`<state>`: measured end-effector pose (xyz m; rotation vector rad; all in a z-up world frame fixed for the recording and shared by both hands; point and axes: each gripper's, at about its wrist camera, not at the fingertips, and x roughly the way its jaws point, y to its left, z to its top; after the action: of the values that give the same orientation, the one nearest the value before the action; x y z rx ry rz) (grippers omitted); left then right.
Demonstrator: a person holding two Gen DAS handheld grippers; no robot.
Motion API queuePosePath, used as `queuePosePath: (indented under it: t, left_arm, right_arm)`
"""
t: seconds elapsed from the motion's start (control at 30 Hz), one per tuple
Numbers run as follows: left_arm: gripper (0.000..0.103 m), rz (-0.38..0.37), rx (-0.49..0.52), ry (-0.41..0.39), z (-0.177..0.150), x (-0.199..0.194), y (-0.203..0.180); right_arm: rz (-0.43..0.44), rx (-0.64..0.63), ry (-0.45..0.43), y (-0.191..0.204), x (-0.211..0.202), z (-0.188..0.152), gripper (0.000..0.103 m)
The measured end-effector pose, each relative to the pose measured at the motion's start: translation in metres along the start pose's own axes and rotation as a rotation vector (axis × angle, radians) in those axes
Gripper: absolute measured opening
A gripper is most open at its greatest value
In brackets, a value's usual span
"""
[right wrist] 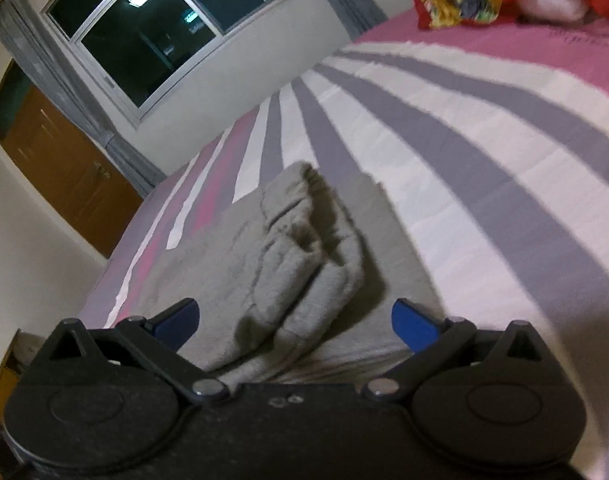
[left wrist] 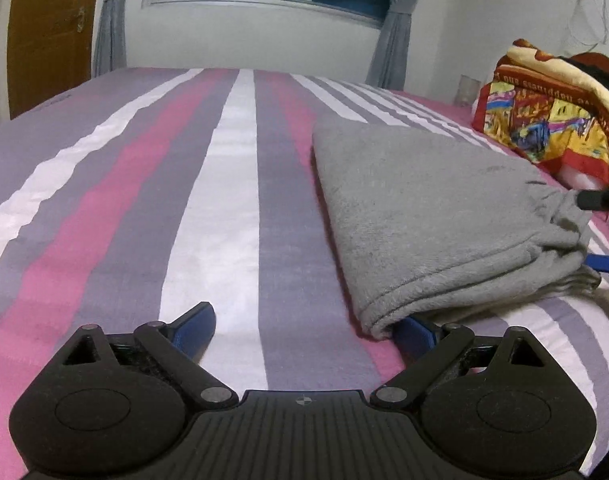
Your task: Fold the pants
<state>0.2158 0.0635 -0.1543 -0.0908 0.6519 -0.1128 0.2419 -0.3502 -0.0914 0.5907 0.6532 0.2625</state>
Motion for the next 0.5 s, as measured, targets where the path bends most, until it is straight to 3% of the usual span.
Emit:
queuePosePath:
  t: [0.13,0.17,0.2,0.27,0.43,0.5]
  left_arm:
    - [0.095,0.005,-0.016,-0.026,0.0,0.0,0.003]
    - [0.095,0.027,-0.007,-0.05,0.0,-0.002,0.001]
    - [0.095,0.043,0.002,-0.067,-0.001,-0.005,-0.001]
    - [0.095,0.057,0.008,-0.088,0.001,-0.007,-0.002]
    - [0.095,0.024,-0.053,-0.068,0.002,-0.001,0.006]
    - [0.095,0.013,-0.077,-0.068,0.0,0.001,0.009]
  right_arm:
    - [-0.046,0.009,0.075,0.008,0.03,0.007,0.102]
    - [-0.057,0.002,0.08,0.012,0.034,0.009,0.084]
    - [-0.05,-0.007,0.093,0.018,0.036,0.011,0.048]
    - [-0.034,-0.043,0.064,0.031,0.029,0.018,0.043]
    - [0.152,-0.148,-0.112,0.052,-0.027,0.028,0.04]
    - [0.146,-0.135,-0.137,0.041,-0.033,0.023,0.04]
